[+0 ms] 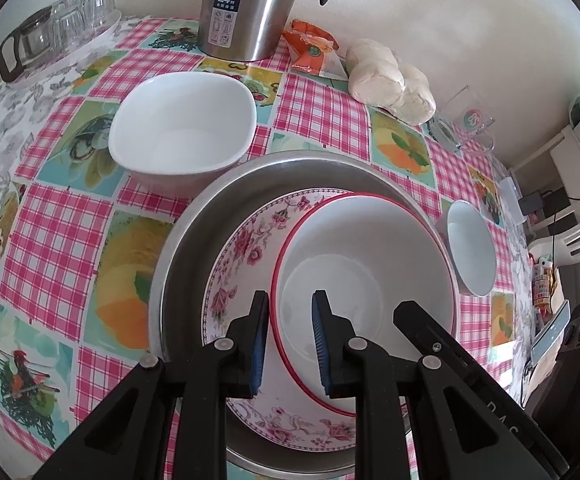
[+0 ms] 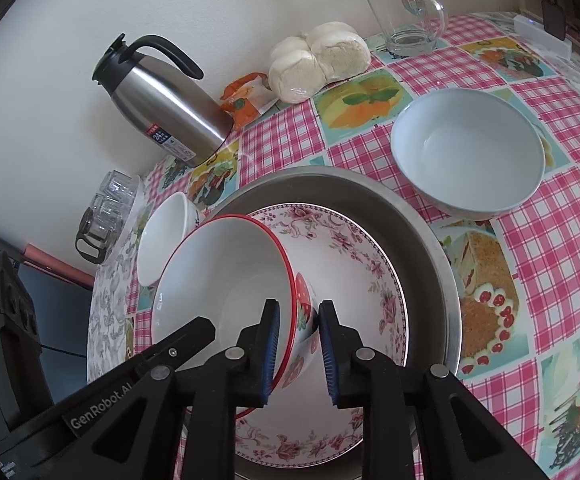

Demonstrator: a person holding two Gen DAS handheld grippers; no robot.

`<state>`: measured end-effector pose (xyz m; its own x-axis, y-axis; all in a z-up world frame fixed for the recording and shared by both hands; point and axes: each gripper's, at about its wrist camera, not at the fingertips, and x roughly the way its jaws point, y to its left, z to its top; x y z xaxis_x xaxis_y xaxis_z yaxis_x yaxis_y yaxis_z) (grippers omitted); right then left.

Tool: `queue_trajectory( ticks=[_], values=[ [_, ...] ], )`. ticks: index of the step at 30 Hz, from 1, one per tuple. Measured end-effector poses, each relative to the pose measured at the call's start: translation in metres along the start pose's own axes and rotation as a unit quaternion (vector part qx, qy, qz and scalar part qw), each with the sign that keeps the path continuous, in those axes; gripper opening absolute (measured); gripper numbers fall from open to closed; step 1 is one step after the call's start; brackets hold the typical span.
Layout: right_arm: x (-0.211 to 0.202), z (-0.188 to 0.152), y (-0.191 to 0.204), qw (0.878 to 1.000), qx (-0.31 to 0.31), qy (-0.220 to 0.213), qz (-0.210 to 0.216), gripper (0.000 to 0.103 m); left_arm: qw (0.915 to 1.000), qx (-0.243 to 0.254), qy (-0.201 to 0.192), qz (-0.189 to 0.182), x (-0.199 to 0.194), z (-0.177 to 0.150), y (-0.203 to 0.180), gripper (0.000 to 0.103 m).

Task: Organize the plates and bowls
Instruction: 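Lower the red-rimmed bowl onto the plate inside the basin, then open the right tool to release the bowl and withdraw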

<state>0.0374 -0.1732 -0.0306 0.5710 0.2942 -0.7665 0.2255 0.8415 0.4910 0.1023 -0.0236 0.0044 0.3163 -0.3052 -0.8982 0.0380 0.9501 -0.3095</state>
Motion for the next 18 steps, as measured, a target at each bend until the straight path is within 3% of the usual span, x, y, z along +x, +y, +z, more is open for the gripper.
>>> queue_trajectory(
  ticks=[18],
  values=[
    [-0.012, 0.003, 0.002, 1.0, -0.014, -0.006, -0.025, 0.023, 0.9997, -0.013, -0.02, 0.0, -0.02, 0.001, 0.004, 0.032]
  ],
)
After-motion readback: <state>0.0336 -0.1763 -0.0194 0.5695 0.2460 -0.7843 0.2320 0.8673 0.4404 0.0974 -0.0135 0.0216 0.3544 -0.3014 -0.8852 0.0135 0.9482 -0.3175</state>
